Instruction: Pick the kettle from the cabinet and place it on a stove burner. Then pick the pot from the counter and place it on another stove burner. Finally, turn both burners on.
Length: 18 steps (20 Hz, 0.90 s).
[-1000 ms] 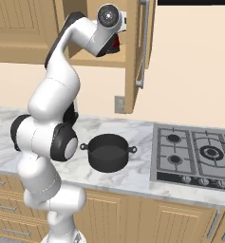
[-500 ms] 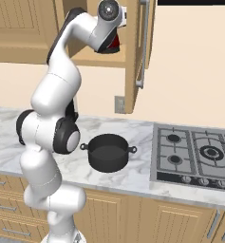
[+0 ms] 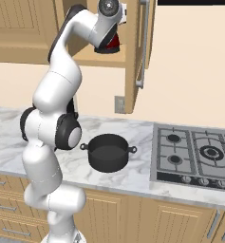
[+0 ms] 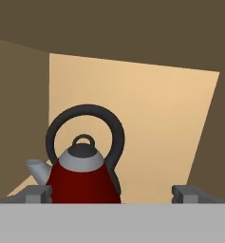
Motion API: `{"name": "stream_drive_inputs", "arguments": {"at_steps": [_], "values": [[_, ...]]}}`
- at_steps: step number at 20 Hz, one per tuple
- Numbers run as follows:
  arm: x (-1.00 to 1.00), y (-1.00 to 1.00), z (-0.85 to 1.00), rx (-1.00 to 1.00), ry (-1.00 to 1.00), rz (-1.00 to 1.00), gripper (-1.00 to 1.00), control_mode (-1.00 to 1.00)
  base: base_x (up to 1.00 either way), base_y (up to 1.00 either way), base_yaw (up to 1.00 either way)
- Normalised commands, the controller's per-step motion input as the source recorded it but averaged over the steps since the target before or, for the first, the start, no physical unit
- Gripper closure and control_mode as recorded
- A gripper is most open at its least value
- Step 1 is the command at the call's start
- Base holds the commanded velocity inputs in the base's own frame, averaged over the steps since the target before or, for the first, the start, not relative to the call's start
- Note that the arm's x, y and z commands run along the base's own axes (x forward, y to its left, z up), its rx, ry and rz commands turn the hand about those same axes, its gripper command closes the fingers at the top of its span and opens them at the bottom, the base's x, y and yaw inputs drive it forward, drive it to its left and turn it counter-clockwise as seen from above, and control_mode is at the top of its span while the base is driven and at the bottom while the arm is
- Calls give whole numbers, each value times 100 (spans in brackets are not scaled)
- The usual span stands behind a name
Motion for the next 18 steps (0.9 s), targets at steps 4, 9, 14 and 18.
{"name": "stream_drive_inputs", "arguments": {"at_steps": [4, 9, 14, 18], "values": [[1, 7, 0, -1, 0, 0, -100, -100, 0, 0, 0], [0, 8, 0, 0, 0, 0, -100, -100, 0, 0, 0], [6, 8, 0, 0, 0, 0, -100, -100, 0, 0, 0], [11, 6, 0, 0, 0, 0, -100, -100, 0, 0, 0]]}}
